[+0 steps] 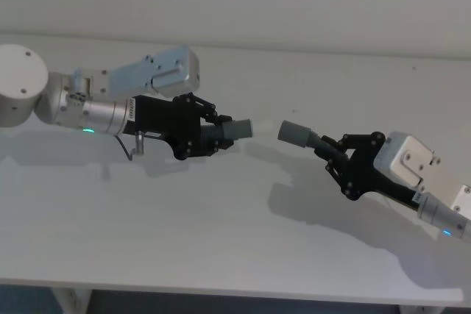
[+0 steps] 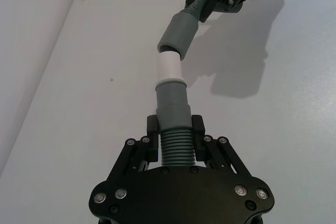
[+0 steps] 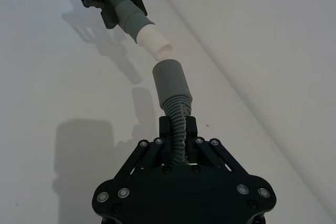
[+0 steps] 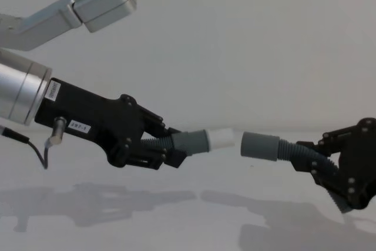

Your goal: Use both hands to pick up one end of the pipe from the table, align the ends, and insert them.

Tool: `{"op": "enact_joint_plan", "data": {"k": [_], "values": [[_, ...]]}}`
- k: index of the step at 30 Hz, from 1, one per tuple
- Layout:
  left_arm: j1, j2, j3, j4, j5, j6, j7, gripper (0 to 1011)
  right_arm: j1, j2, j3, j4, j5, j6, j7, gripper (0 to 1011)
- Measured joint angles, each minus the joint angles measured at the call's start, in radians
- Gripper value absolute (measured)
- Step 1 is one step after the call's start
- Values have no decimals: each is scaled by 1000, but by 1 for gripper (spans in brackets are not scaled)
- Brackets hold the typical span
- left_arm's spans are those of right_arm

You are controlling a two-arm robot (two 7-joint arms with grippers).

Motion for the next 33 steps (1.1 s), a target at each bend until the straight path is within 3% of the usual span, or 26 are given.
{"op": "enact_joint_plan", "data": {"k": [33], "values": [[-77, -47, 58, 95, -5, -27, -51, 360, 13, -4, 1, 29, 9, -8, 5, 155]]}}
